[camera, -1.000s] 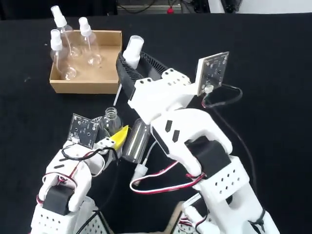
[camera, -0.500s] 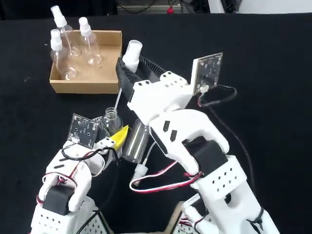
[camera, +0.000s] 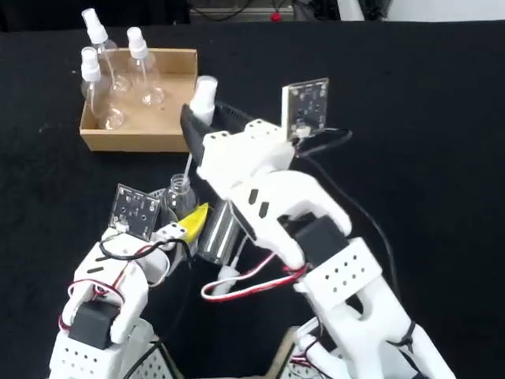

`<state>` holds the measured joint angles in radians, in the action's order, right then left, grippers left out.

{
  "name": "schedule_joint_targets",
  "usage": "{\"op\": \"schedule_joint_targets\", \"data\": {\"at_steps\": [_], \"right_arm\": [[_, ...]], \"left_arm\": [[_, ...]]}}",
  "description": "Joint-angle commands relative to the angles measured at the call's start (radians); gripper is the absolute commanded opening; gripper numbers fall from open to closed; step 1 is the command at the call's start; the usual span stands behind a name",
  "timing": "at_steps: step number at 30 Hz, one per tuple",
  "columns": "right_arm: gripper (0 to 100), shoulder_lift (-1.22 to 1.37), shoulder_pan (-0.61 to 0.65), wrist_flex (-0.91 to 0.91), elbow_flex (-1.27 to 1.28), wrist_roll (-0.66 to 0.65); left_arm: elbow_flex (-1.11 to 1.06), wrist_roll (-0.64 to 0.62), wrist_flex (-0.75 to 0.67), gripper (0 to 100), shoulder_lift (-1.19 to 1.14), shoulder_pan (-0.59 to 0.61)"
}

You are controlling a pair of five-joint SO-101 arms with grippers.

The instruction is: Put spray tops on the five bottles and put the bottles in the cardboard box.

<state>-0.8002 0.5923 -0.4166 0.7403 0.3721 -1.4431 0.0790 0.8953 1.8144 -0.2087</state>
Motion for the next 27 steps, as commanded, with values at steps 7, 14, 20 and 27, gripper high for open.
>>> {"op": "schedule_joint_targets", "data": {"at_steps": [7,14,20,27], "right_arm": [[1.8,-0.001,0.051,-0.074,0.004,-0.078],[2.0,0.001,0.049,-0.130,0.012,-0.080],[2.1,0.004,0.049,-0.123,0.054,-0.080],[2.1,-0.001,0.075,0.041,0.173,-0.080]], "left_arm": [[0.045,-0.006,0.003,18,0.009,0.007],[0.045,-0.008,0.003,18,0.009,0.007],[0.045,-0.008,0.003,18,0.009,0.005],[0.045,-0.008,0.008,18,0.009,0.005]]}}
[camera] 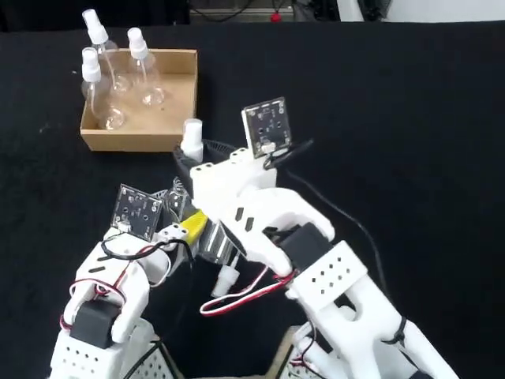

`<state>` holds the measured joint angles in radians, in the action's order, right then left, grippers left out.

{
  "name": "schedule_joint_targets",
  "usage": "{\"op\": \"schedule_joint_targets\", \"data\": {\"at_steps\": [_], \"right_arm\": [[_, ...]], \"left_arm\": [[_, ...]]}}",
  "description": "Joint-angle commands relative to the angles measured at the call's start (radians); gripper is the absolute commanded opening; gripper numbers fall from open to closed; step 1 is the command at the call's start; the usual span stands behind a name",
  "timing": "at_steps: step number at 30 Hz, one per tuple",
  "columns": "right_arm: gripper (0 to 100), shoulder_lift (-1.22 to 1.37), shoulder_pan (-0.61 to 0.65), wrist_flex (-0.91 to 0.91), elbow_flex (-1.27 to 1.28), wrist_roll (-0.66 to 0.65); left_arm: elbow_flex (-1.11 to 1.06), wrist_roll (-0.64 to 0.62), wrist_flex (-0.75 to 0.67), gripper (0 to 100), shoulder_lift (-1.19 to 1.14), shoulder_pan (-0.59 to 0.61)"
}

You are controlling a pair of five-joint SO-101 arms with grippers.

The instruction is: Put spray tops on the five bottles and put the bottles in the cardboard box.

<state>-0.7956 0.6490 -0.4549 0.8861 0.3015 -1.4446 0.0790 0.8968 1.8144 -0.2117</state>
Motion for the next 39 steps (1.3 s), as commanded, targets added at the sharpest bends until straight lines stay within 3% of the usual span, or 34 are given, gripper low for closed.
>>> {"op": "schedule_joint_targets", "data": {"at_steps": [1,18,23,32,39], "right_arm": [[2.1,-0.007,0.018,0.095,0.038,-0.009],[2.0,-0.088,0.041,0.028,0.091,-0.011],[1.9,-0.124,0.081,0.037,0.139,-0.109],[2.1,-0.122,0.075,0.080,0.145,-0.109],[2.1,-0.122,0.080,0.084,0.125,-0.114]], "left_arm": [[0.047,-0.008,0.008,18,0.009,0.015],[0.054,-0.003,0.011,18,0.009,0.008],[0.056,-0.003,0.011,18,0.009,0.008],[0.068,-0.005,0.011,18,0.009,0.008],[0.134,-0.003,0.080,18,0.009,-0.013]]}}
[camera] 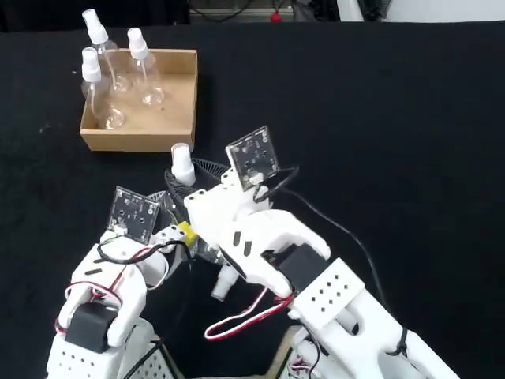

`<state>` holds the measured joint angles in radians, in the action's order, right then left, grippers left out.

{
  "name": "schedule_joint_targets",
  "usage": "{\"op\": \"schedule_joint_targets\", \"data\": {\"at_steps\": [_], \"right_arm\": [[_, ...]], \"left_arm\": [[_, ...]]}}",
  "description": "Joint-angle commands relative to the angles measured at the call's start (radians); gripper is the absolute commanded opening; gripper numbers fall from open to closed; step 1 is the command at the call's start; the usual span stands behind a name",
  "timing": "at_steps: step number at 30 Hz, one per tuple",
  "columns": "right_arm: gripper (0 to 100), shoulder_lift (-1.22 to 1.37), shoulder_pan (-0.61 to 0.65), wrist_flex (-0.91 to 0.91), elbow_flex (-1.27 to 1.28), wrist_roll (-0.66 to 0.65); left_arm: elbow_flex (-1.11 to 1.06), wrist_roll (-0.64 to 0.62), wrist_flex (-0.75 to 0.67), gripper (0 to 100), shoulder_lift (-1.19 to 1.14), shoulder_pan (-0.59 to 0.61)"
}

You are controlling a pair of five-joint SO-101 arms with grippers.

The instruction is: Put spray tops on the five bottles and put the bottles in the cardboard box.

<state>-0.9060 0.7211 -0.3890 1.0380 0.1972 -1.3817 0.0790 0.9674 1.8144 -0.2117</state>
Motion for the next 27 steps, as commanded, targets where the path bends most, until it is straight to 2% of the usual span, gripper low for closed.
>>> {"op": "schedule_joint_targets", "data": {"at_steps": [1,10,16,27], "right_arm": [[2.1,-0.012,0.008,0.018,-0.024,-0.009],[2.1,-0.013,0.008,-0.110,-0.015,-0.003],[2.1,-0.004,0.009,-0.049,0.048,-0.003],[1.8,-0.010,0.005,-0.052,0.033,-0.003]], "left_arm": [[0.071,-0.002,0.009,18,0.009,-0.016],[0.051,-0.006,0.009,18,0.009,-0.058],[0.053,-0.008,0.003,18,0.009,-0.053],[0.051,-0.009,0.003,18,0.009,-0.042]]}}
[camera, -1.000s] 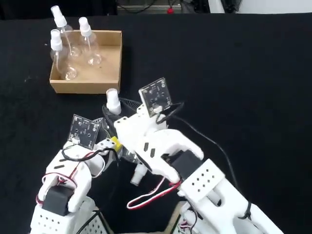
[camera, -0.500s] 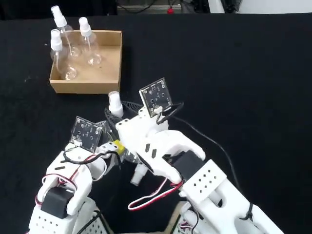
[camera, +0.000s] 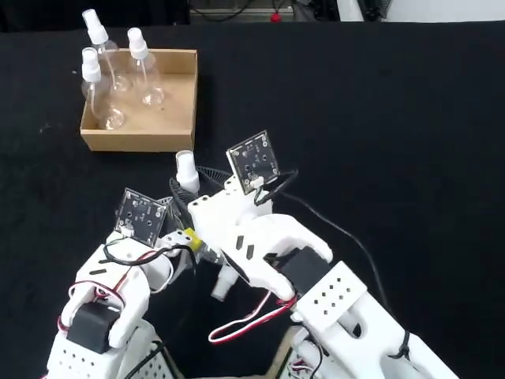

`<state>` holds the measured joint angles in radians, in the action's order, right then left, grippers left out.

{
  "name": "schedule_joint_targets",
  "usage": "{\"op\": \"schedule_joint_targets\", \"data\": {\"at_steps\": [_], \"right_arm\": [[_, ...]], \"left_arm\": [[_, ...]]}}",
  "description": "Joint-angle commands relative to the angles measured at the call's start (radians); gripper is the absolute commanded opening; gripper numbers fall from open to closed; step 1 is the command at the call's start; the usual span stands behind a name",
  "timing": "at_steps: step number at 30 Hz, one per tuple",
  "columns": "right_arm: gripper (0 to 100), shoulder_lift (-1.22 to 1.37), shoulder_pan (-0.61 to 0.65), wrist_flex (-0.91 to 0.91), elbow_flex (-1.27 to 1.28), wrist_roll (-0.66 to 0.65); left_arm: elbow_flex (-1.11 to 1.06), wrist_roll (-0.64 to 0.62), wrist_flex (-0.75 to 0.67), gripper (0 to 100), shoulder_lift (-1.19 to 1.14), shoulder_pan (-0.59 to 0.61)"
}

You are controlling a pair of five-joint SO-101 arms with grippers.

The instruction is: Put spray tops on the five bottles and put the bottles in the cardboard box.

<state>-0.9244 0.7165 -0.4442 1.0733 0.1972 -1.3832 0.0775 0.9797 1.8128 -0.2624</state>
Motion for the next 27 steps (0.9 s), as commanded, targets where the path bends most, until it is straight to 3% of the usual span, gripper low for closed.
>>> {"op": "schedule_joint_targets", "data": {"at_steps": [1,6,18,23,27], "right_arm": [[1.8,0.005,0.009,0.003,-0.002,-0.003],[1.8,-0.079,0.012,-0.035,0.005,-0.009],[2.8,-0.093,0.040,-0.052,0.016,-0.011],[17.2,-0.093,0.040,-0.054,0.016,-0.011],[17.7,-0.099,0.040,-0.054,0.008,-0.011]], "left_arm": [[0.053,-0.011,-0.009,18,0.011,0.021],[0.062,-0.068,-0.031,18,0.011,0.085],[0.061,-0.092,-0.060,18,0.011,0.087],[0.058,-0.092,-0.060,18,0.011,0.091],[0.058,-0.092,-0.061,18,0.011,0.096]]}}
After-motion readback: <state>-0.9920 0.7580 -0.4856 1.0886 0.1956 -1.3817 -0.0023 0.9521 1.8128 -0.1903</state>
